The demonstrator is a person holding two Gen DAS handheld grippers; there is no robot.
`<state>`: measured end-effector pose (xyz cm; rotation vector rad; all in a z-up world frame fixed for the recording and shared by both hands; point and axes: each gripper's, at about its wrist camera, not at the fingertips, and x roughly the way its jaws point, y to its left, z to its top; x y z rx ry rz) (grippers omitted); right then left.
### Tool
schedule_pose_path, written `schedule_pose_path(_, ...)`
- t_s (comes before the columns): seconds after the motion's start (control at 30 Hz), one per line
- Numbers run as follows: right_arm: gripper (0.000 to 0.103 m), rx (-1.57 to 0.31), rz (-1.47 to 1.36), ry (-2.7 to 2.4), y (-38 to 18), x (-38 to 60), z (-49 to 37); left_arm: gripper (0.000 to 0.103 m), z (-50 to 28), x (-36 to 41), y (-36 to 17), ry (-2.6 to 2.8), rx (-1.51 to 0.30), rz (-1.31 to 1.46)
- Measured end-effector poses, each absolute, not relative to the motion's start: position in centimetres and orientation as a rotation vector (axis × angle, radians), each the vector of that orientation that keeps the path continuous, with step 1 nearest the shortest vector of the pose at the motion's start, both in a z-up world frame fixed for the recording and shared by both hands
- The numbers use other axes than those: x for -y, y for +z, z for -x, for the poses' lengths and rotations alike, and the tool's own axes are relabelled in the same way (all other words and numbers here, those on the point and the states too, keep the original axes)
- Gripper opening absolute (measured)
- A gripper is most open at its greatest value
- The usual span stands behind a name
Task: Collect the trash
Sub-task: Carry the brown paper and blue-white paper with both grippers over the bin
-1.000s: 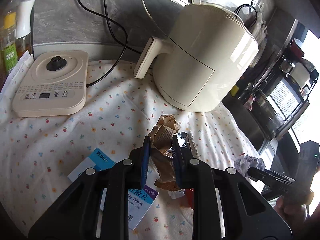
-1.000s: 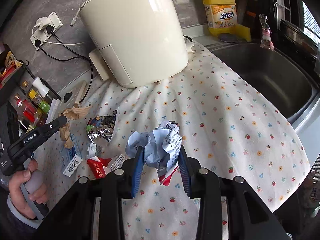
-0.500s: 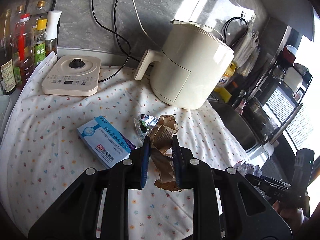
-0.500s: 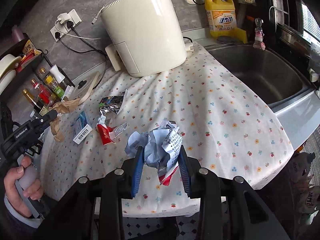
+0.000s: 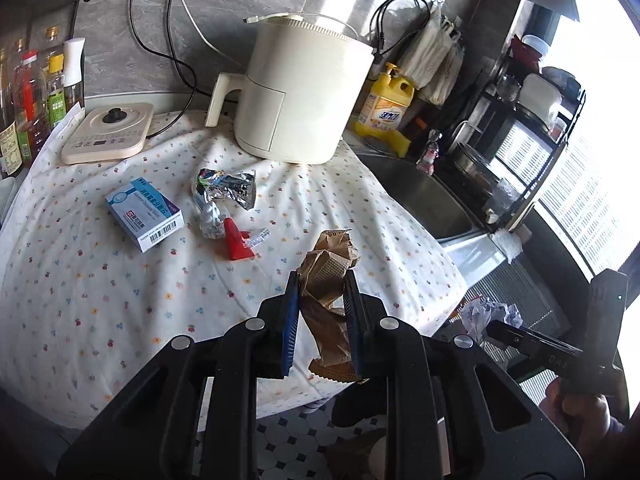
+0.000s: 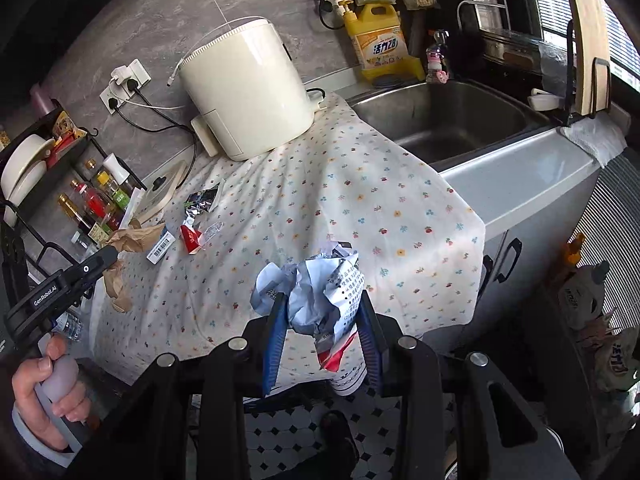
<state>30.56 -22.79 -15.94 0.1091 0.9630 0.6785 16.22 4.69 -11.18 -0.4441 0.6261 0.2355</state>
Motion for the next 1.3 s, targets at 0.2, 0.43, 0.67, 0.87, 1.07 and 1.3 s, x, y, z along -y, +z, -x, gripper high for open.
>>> schedule_pose_path(0.2, 0.035, -0.960, -0.100, 0.665, -16.3, 27.4, -28.8, 0.021, -14.7, 0.1, -11.0, 0.206, -0.633, 0.430)
schedule_pose_path(0.43, 0.035, -1.003, -0.128, 0.611, -18.6, 33.0, -26.6, 0.021, -13.9, 5.7, -12.5, 0.163, -0.679, 0.408)
schedule_pose_path(0.67, 0.035, -1.034, -0.112, 0.519, -21.4, 38.7, -24.3, 0.021, -13.8, 11.0, -14.5, 0.080, -0.732, 0.390)
schedule_pose_path(0.87, 0.036, -1.080, -0.143, 0.401, -23.9, 44.6, -22.1, 0.021, -14.7, 16.1, -16.7, -0.040, -0.796, 0.367)
schedule_pose_path(1.07, 0.056, -1.104, -0.197, 0.319, -25.3, 49.3, -20.4, 0.021, -16.2, 21.0, -18.4, -0.157, -0.859, 0.336)
schedule_pose_path(1.3, 0.070, -1.098, -0.248, 0.232, -25.6, 53.1, -19.2, 0.021, -17.9, 26.0, -20.0, -0.280, -0.931, 0.301)
